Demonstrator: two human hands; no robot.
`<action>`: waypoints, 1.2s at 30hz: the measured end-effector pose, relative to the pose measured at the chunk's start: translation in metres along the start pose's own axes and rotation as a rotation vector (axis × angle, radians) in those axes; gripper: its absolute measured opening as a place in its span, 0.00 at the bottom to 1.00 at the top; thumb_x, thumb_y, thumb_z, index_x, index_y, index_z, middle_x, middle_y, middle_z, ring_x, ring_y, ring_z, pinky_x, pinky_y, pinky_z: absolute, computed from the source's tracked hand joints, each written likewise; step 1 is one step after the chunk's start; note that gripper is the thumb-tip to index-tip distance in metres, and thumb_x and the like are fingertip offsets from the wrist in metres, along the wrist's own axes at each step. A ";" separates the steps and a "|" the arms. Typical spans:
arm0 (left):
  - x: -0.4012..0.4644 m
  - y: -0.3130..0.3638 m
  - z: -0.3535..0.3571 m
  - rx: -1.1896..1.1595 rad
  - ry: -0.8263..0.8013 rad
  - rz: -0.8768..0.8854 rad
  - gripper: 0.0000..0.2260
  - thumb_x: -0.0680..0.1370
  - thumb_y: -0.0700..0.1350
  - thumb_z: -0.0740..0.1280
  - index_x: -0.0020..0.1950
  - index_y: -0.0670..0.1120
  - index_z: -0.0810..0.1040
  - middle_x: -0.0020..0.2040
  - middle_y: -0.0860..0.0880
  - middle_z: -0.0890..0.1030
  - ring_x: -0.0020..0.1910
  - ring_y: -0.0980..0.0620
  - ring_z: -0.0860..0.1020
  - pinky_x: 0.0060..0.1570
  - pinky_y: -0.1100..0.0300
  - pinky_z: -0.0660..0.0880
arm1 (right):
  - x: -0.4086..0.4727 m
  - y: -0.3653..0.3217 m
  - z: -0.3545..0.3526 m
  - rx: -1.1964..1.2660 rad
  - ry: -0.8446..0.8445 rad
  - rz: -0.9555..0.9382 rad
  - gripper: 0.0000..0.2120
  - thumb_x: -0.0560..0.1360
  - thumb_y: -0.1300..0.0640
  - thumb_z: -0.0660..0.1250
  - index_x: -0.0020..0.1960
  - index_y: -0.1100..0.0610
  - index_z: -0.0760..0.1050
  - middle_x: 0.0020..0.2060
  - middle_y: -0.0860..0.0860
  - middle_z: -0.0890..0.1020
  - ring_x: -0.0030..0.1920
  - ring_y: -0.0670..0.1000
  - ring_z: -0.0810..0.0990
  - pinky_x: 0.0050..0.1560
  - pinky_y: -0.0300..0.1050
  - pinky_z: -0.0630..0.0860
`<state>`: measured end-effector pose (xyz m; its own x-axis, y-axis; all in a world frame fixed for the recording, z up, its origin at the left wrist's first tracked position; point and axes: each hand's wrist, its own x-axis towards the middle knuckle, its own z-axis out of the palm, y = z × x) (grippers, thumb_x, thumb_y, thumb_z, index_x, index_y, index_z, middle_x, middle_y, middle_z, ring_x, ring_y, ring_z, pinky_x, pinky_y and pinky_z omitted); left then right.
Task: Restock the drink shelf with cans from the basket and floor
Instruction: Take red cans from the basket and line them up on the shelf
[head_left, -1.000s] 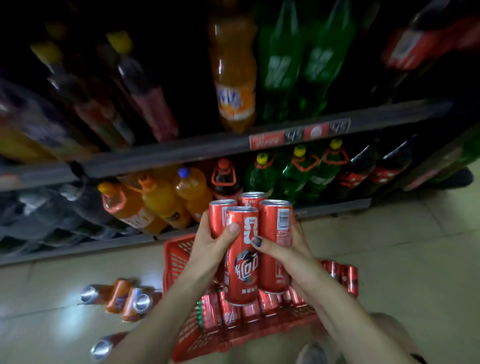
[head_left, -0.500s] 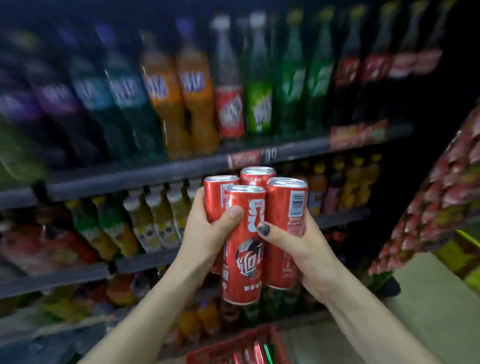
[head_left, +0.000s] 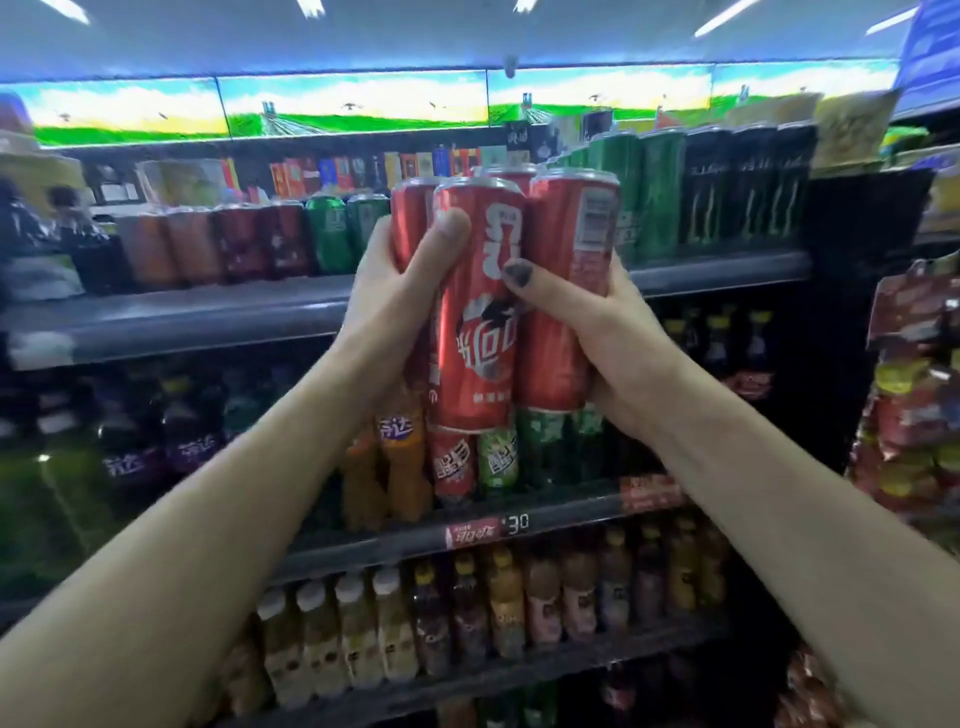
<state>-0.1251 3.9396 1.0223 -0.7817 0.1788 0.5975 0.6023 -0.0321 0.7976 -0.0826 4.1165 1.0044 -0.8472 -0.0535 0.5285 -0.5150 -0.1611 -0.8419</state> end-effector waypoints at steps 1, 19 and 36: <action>0.013 0.005 0.000 0.006 -0.002 0.018 0.57 0.54 0.78 0.76 0.74 0.46 0.70 0.61 0.42 0.85 0.55 0.43 0.87 0.57 0.43 0.83 | 0.014 -0.006 -0.002 -0.003 -0.012 -0.016 0.26 0.76 0.57 0.75 0.71 0.57 0.72 0.61 0.56 0.85 0.59 0.57 0.85 0.61 0.63 0.81; 0.202 -0.026 -0.032 0.055 -0.116 0.093 0.55 0.53 0.80 0.72 0.70 0.45 0.74 0.61 0.42 0.85 0.58 0.43 0.86 0.60 0.44 0.82 | 0.217 0.008 -0.016 -0.023 -0.045 -0.042 0.31 0.74 0.58 0.79 0.72 0.60 0.69 0.61 0.61 0.84 0.59 0.61 0.85 0.59 0.66 0.81; 0.253 -0.093 -0.046 0.309 -0.190 -0.036 0.67 0.53 0.88 0.61 0.78 0.43 0.59 0.66 0.48 0.78 0.64 0.51 0.80 0.66 0.46 0.77 | 0.255 0.051 -0.048 -0.174 -0.058 0.139 0.35 0.74 0.52 0.78 0.76 0.52 0.65 0.62 0.53 0.84 0.60 0.52 0.85 0.64 0.59 0.80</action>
<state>-0.3862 3.9422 1.1028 -0.7765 0.3549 0.5206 0.6184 0.2709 0.7377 -0.3310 4.1418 1.0911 -0.9054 -0.1203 0.4071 -0.4127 0.0243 -0.9106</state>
